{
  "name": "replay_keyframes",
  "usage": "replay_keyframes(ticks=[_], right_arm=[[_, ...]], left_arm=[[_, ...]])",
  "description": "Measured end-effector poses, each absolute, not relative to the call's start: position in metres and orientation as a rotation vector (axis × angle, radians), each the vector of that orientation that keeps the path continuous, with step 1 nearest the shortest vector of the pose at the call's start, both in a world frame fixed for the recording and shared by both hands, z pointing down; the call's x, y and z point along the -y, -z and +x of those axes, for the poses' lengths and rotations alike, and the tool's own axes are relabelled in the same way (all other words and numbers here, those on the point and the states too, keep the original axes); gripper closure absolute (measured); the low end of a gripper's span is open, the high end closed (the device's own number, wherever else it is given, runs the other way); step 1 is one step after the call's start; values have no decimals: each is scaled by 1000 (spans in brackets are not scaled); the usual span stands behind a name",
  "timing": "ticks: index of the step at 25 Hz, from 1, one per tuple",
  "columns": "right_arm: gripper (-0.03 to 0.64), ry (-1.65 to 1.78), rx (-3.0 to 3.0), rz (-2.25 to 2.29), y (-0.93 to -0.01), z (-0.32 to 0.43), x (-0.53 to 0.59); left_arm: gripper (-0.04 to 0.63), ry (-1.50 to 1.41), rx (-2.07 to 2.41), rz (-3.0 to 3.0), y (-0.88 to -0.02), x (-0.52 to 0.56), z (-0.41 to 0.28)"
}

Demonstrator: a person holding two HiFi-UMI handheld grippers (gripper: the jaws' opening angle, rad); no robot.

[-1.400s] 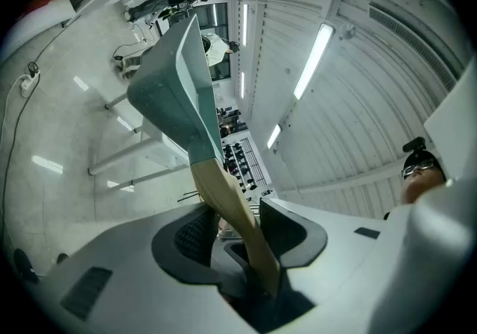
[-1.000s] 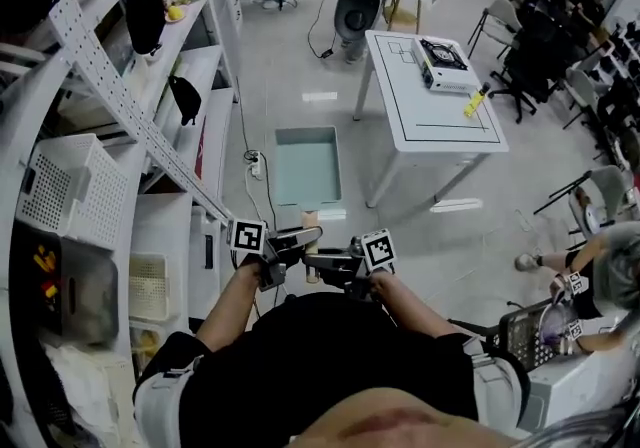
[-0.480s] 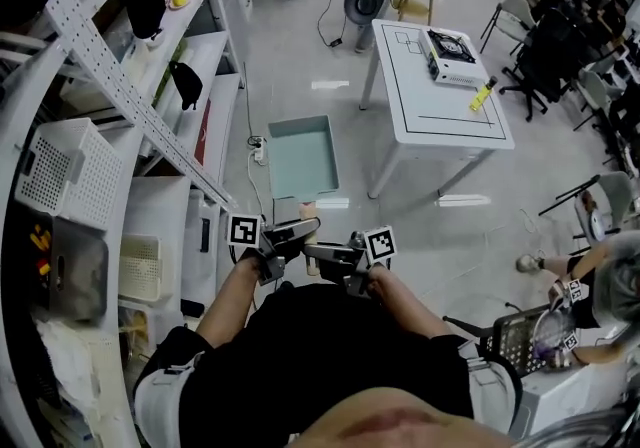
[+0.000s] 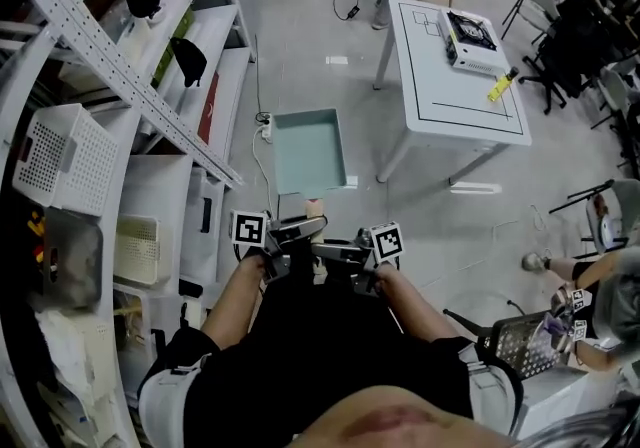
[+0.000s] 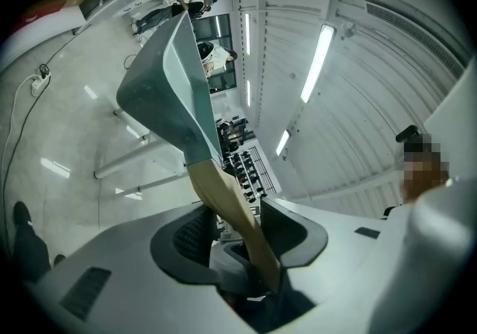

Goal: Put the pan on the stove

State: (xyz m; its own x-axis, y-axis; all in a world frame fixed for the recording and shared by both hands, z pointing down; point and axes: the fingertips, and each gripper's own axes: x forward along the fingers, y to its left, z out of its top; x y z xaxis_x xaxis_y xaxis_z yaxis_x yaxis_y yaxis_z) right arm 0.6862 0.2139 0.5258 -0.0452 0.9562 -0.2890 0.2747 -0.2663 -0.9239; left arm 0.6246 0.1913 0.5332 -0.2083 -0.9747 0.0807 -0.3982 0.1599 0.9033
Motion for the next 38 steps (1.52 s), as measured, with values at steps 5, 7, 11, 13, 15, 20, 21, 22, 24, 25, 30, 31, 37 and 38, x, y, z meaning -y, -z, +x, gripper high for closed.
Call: replay_keyframes(ticks=[5, 7, 11, 13, 15, 20, 21, 22, 24, 25, 30, 31, 37, 38], right_arm=[[448, -1344, 1335, -1576, -533, 649, -213], [448, -1340, 1344, -1566, -533, 627, -215], [448, -1324, 1362, -1566, -529, 575, -224], [448, -1304, 1378, -1569, -525, 547, -231], [449, -1295, 1392, -1564, -521, 517, -240], [449, -1246, 1433, -1568, -511, 445, -264], [449, -1247, 1441, -1568, -509, 434, -269], [449, -1254, 1449, -1567, -507, 422, -274], [449, -1275, 1462, -1560, -504, 404, -282], [449, -1284, 1465, -1554, -504, 396, -285], [449, -1265, 1473, -1543, -510, 355, -284], [448, -1265, 1474, -1542, -511, 345, -284], [448, -1294, 1455, -1563, -515, 281, -273], [446, -1298, 1450, -1568, -516, 269, -269]], left_arm=[[408, 1070, 1689, 1326, -540, -189, 589], [408, 1054, 1688, 1328, -544, -192, 567], [407, 1153, 1621, 1355, -525, -192, 519], [407, 1146, 1631, 1374, -517, -199, 490], [407, 1123, 1641, 1386, -513, -209, 460], [405, 1096, 1627, 1434, -500, -230, 391], [405, 1106, 1617, 1442, -497, -234, 380], [403, 1111, 1612, 1451, -494, -238, 369], [403, 1115, 1606, 1467, -491, -246, 350], [403, 1117, 1603, 1471, -492, -250, 343], [403, 1109, 1599, 1488, -495, -250, 302], [402, 1098, 1604, 1495, -495, -250, 292], [400, 1092, 1617, 1474, -503, -240, 227], [400, 1080, 1629, 1470, -506, -237, 214]])
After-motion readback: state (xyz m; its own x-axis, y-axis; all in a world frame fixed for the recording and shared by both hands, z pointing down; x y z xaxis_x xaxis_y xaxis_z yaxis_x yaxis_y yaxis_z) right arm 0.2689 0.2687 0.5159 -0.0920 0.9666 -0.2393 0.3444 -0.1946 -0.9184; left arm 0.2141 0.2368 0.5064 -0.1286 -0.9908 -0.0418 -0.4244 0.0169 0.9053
